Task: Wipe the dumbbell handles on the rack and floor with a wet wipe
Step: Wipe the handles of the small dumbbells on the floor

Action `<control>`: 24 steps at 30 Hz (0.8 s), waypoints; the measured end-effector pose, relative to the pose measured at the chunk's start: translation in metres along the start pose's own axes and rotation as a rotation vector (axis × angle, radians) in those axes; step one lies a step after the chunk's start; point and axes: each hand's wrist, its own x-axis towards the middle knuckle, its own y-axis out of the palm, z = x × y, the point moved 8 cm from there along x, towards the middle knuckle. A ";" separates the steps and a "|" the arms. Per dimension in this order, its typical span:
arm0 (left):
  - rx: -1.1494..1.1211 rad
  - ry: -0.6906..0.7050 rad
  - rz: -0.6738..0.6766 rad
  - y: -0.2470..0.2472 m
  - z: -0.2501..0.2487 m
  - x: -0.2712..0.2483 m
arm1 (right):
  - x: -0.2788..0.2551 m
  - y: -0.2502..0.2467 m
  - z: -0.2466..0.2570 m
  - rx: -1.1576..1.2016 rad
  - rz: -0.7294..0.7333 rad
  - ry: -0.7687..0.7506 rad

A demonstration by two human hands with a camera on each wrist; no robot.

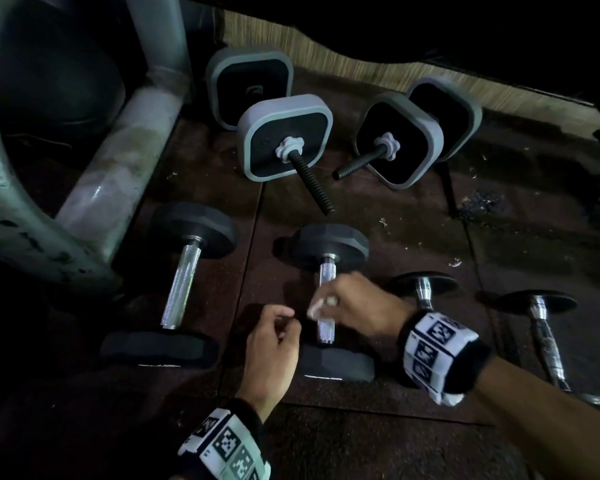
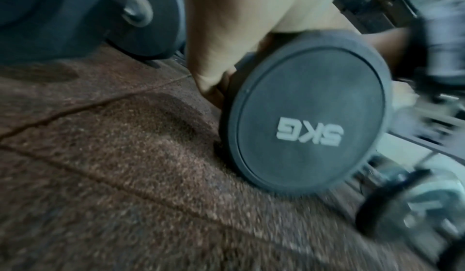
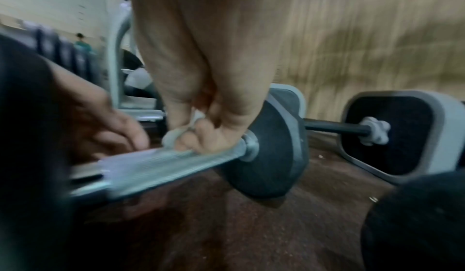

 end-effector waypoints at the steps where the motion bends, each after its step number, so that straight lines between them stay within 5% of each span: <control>1: -0.026 -0.027 0.043 0.001 0.004 0.003 | -0.007 0.010 0.004 -0.010 0.101 0.002; 5: -0.105 -0.069 0.324 0.007 0.000 0.008 | -0.023 0.019 0.003 0.237 0.117 0.035; 8: -0.151 0.046 0.480 0.011 -0.026 0.003 | -0.038 0.019 -0.011 0.820 -0.100 0.122; 12: -0.143 0.101 0.457 0.015 -0.036 0.016 | -0.057 0.033 -0.031 1.199 -0.500 0.261; 15: 0.045 0.167 0.172 0.002 -0.034 0.052 | -0.064 0.039 -0.039 1.210 -0.823 0.374; 18: 0.309 0.257 -0.055 -0.009 -0.046 0.087 | -0.068 0.042 -0.045 1.153 -0.938 0.452; 24: 0.412 0.419 0.210 0.036 -0.061 0.082 | -0.066 0.040 -0.041 1.091 -0.883 0.464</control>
